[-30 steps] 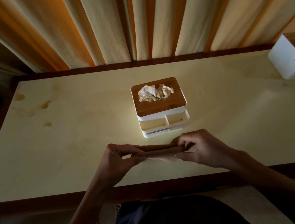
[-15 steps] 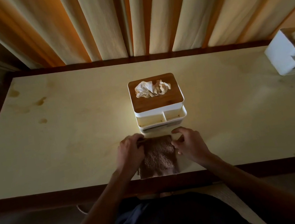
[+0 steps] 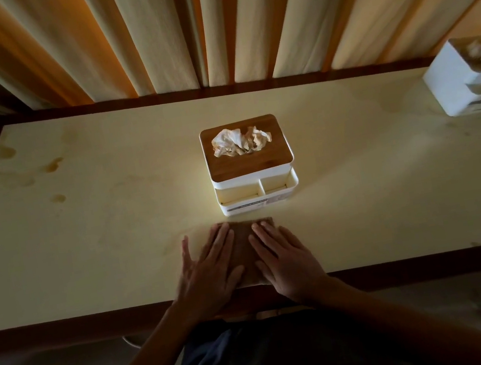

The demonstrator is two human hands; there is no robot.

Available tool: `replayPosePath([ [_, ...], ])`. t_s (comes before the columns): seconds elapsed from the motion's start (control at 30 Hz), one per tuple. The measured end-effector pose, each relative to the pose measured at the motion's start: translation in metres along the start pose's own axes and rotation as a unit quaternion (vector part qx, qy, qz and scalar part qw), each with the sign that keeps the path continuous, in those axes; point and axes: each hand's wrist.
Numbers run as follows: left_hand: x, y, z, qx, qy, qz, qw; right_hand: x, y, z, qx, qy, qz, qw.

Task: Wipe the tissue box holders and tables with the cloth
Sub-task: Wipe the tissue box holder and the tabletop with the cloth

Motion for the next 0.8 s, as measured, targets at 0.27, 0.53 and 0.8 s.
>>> replayPosePath([
  [0.27,-0.004,0.000,0.016,-0.033,-0.018,-0.016,0.999,0.006,-0.006,0.007,-0.023,-0.026,0.043,0.998],
  [0.53,-0.051,-0.005,0.080,-0.113,-0.180,-0.077,0.974,0.057,0.005,0.028,0.015,-0.089,0.111,0.990],
  [0.8,-0.067,-0.026,0.164,-0.130,-0.261,-0.088,0.952,0.130,0.026,0.094,0.032,-0.048,0.133,0.989],
])
Point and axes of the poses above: each hand's wrist, its own x-axis towards the middle knuckle, its own y-axis out of the palm, z = x × y, and after that the axes turned 4 degrees about -y, right-handed
